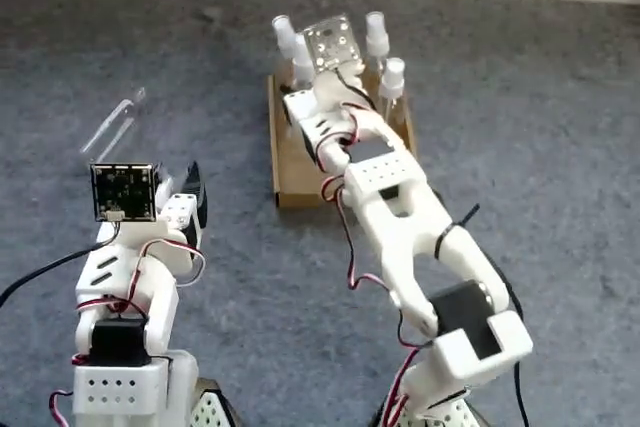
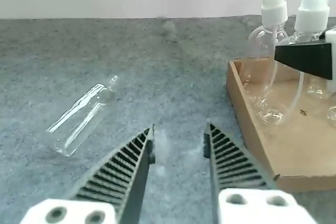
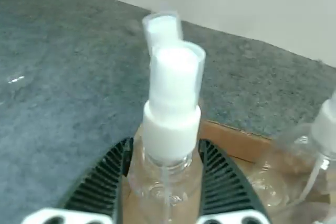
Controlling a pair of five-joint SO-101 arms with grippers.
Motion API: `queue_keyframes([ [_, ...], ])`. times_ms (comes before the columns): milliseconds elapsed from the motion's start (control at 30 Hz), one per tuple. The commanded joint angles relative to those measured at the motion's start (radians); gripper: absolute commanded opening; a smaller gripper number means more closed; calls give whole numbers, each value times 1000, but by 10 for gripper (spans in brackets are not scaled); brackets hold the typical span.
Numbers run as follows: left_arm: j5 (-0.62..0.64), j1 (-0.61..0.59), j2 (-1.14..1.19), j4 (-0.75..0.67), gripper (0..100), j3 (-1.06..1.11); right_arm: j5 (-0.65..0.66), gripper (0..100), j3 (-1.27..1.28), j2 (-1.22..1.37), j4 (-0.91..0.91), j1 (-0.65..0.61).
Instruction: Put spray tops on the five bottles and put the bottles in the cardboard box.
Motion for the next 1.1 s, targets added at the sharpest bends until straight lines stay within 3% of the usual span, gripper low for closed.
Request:
queue_keyframes([
  [0,11,-5,-1,-21,111,-5,6,3,-94,8,-25,13],
  [933,9,-5,-1,-21,111,-5,9,4,-85,38,39,-22],
  [1067,9,-5,-1,-21,111,-5,8,44,-84,38,53,-30],
])
